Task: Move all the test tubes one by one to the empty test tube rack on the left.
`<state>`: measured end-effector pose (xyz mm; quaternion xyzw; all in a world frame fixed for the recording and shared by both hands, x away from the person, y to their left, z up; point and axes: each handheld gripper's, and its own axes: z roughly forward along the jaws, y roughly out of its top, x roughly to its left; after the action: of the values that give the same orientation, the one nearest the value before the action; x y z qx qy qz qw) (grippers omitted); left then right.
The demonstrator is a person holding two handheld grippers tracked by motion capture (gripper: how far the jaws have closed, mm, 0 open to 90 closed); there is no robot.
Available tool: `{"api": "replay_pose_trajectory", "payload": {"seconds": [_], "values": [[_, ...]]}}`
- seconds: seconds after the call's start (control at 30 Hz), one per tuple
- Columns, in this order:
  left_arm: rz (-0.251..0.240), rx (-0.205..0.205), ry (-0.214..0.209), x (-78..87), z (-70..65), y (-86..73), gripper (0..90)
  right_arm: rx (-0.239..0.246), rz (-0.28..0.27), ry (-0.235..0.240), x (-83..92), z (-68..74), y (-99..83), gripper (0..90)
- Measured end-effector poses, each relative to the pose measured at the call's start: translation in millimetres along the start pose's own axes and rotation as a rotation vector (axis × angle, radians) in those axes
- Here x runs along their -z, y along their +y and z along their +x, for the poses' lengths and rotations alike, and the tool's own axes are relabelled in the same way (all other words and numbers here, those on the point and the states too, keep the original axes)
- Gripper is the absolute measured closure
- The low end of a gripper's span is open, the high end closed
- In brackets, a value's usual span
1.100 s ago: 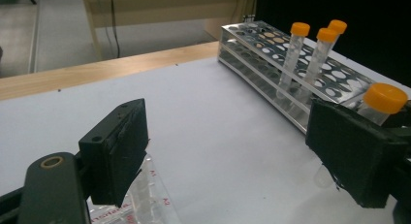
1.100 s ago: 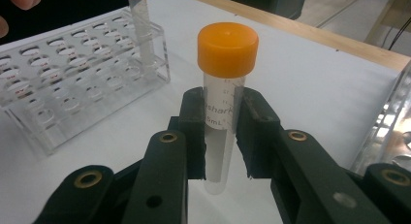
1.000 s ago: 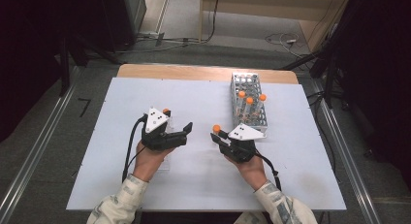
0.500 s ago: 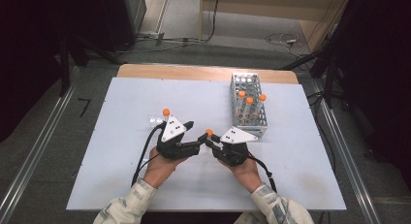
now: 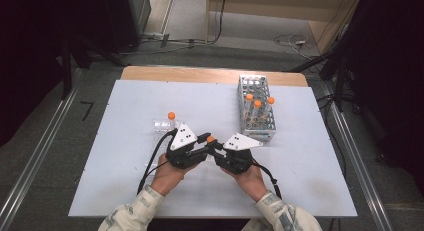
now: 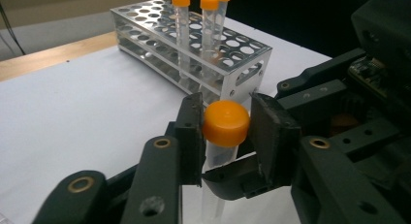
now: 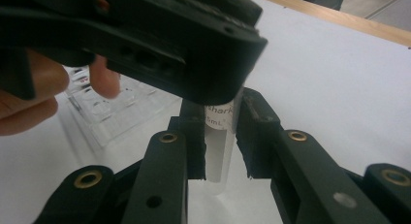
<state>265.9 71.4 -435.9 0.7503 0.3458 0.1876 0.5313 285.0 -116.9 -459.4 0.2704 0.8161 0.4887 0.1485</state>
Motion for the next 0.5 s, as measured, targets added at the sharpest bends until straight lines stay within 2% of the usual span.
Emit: {"api": "replay_pose_trajectory", "payload": {"seconds": [0.27, 0.3, 0.37, 0.4, 0.5], "values": [[-0.005, -0.003, 0.002, 0.8, 0.4, 0.0, 70.7, -0.01, -0.005, 0.008, 0.9, 0.1, 0.5, 70.5], [-0.007, -0.004, 0.002, 1.2, 0.5, 0.2, 70.8, -0.008, -0.007, 0.01, 1.3, 0.3, 0.7, 67.5], [-0.012, 0.002, 0.004, 2.0, 0.6, 0.7, 70.8, -0.008, -0.011, 0.026, 1.7, 0.5, 1.5, 54.8], [-0.014, 0.0, 0.008, 2.7, 1.2, 1.2, 70.8, -0.008, -0.011, 0.026, 1.7, 0.5, 1.5, 54.8], [-0.018, 0.008, 0.028, 7.2, 5.5, 4.1, 70.7, -0.007, -0.003, 0.022, 1.9, 0.0, 2.3, 37.3]]}}
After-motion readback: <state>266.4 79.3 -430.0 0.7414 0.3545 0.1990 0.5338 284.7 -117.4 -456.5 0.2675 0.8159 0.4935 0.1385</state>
